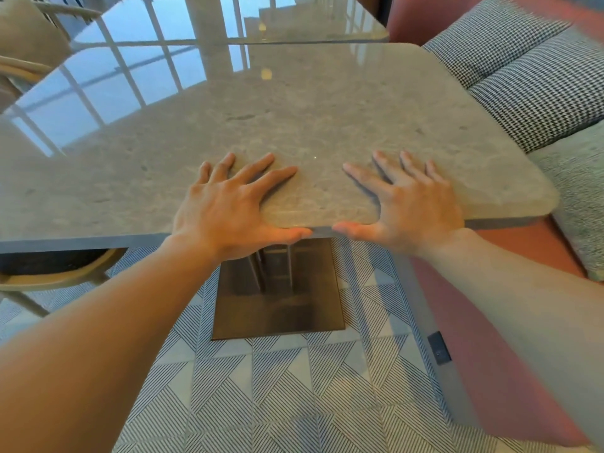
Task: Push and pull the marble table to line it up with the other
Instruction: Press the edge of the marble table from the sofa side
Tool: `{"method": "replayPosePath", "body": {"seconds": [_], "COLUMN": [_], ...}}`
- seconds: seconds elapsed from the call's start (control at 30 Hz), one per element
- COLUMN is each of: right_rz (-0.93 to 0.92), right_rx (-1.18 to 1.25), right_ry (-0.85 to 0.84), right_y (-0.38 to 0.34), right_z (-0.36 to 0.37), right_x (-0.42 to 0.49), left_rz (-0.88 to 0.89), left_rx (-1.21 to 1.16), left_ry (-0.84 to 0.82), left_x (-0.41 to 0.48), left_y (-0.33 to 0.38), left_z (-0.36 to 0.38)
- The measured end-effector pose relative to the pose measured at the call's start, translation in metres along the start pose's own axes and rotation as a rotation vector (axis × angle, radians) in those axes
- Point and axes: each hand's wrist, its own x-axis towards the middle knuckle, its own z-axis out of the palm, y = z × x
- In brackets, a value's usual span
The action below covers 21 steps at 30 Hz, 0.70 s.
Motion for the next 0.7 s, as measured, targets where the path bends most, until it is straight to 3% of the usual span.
{"method": "replayPosePath", "body": {"seconds": [0.7], "right_rz": [-0.077], "right_rx": [0.018], "right_ry": [0.043], "right_y": [0.036], "right_z": [0.010], "right_x": [0.030], "left_rz": [-0.069], "left_rx": [0.012], "left_ry": [0.013], "left_x": [0.030], "left_y": [0.021], "left_z": [0.003]}}
